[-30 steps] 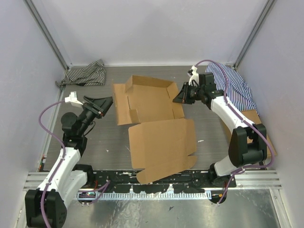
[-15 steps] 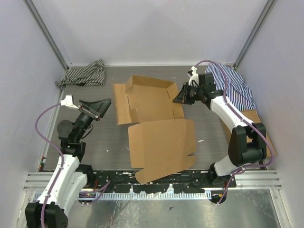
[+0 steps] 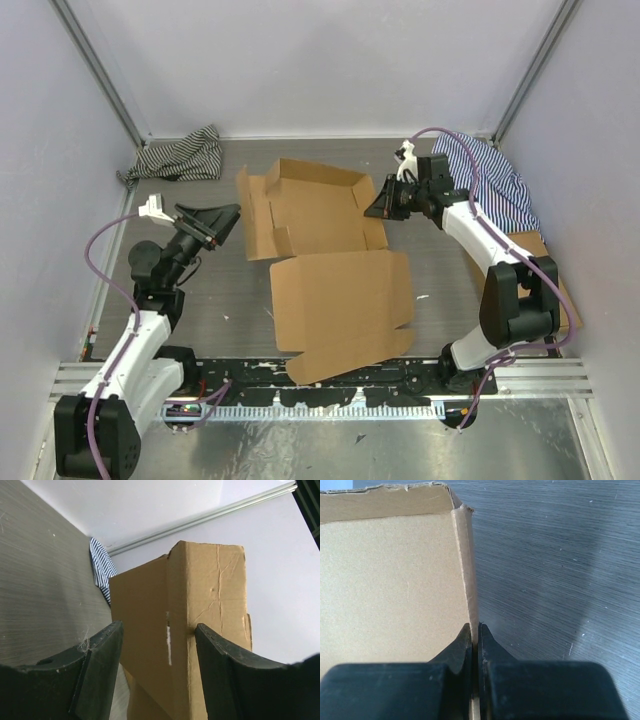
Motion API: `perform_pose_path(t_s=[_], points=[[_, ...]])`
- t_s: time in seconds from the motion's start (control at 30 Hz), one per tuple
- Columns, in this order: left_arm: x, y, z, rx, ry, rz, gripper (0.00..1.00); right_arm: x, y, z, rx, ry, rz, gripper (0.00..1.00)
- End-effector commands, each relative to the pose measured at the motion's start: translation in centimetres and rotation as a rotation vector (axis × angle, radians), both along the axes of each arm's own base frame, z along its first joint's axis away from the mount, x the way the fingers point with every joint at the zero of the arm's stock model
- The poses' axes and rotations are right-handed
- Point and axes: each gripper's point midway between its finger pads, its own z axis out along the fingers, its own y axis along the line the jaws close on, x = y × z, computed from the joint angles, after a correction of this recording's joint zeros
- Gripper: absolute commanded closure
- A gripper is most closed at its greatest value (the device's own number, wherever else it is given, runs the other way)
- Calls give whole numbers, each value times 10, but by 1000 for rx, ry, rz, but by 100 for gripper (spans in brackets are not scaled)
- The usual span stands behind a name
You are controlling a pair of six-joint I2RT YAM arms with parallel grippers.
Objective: Fold the paper box
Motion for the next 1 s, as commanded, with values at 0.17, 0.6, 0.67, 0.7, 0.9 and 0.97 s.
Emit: perform_pose_path(t_s=[0.17,0.6,0.67,0.7,0.9,0.97], points=[[-6,-9,37,-17,-122,-47,34,9,6,-9,-42,-11,-4,99],[6,-36,16,18,-77,-123,35,10,2,-37,-245,0,-58,99],[8,-42,9,34,-61,-139,35,10,-1,-45,-283,6,-72,99],[10,-44,2,46,-44,-145,35,10,-2,-48,-296,10,-79,99],[18,-53,-56,170,94,-171,37,10,-6,-58,-329,18,-102,99],[18,-57,-77,224,138,-187,38,10,-6,-62,-336,22,-105,99]])
